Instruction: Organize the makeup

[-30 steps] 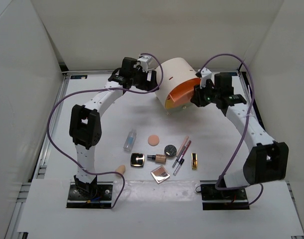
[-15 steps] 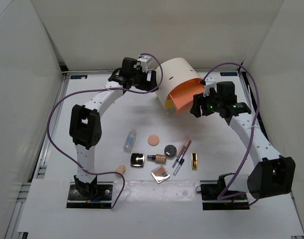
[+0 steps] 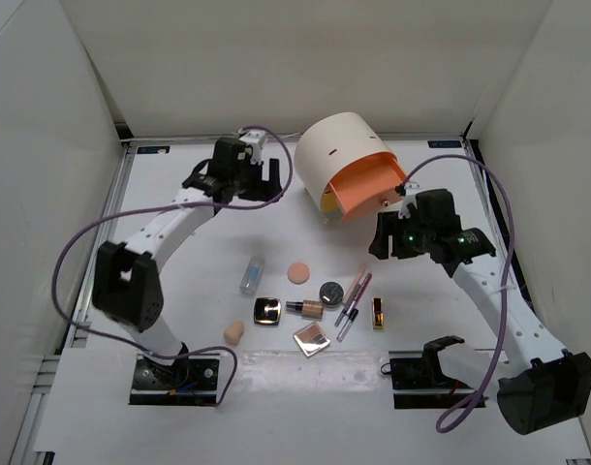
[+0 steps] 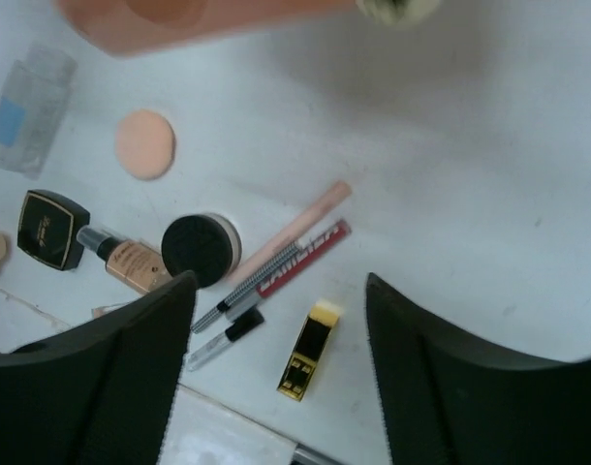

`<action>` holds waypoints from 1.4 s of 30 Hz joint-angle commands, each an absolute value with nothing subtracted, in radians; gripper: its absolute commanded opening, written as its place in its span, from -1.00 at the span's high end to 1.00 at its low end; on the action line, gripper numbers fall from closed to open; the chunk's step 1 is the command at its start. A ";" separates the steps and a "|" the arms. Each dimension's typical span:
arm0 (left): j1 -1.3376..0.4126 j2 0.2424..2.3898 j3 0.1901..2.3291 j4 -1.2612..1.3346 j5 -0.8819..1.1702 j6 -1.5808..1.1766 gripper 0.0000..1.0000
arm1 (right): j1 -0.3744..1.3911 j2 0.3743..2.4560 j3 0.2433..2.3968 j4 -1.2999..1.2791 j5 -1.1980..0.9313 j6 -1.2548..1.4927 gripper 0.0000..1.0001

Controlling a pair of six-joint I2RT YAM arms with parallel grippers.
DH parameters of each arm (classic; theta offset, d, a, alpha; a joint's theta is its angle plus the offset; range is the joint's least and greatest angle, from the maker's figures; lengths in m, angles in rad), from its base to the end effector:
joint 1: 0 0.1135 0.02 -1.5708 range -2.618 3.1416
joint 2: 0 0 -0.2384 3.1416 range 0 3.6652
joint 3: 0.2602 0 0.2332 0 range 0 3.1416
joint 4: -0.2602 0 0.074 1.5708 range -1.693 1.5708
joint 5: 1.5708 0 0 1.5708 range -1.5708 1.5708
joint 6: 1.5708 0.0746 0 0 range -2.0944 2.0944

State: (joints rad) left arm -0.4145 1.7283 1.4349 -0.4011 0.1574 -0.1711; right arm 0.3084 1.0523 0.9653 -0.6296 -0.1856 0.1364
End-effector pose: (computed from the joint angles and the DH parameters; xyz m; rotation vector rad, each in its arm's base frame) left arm 0.3650 -0.1734 0.2467 0.3637 2.2731 -0.4848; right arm 0.2270 0.0868 0.2640 -0.2959 2.2932 0.4416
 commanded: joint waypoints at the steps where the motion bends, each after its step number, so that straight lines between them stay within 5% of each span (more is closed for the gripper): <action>1: -0.419 1.507 1.294 -0.374 0.080 -0.277 -0.97 | 0.356 1.037 0.899 -0.736 -0.065 0.349 -0.40; 8: -0.494 1.277 1.073 -0.495 -0.096 -0.451 -0.97 | 0.442 0.979 0.675 -0.620 0.086 0.684 0.10; 16: -0.558 1.123 0.890 -0.564 -0.107 -0.523 -0.97 | 0.491 1.077 0.626 -0.491 0.175 0.779 0.16; 29: -0.597 1.117 0.893 -0.574 -0.158 -0.515 -0.97 | 0.589 1.313 0.672 -0.408 0.337 0.908 0.15; 42: -0.603 1.108 0.902 -0.592 -0.192 -0.509 -0.97 | 0.629 1.332 0.626 -0.460 0.446 1.031 0.69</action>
State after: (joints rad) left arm -0.5968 1.1458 0.8822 -0.5770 -0.1593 -0.5137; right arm 0.6186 1.3399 0.6399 -0.4347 0.3874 0.9810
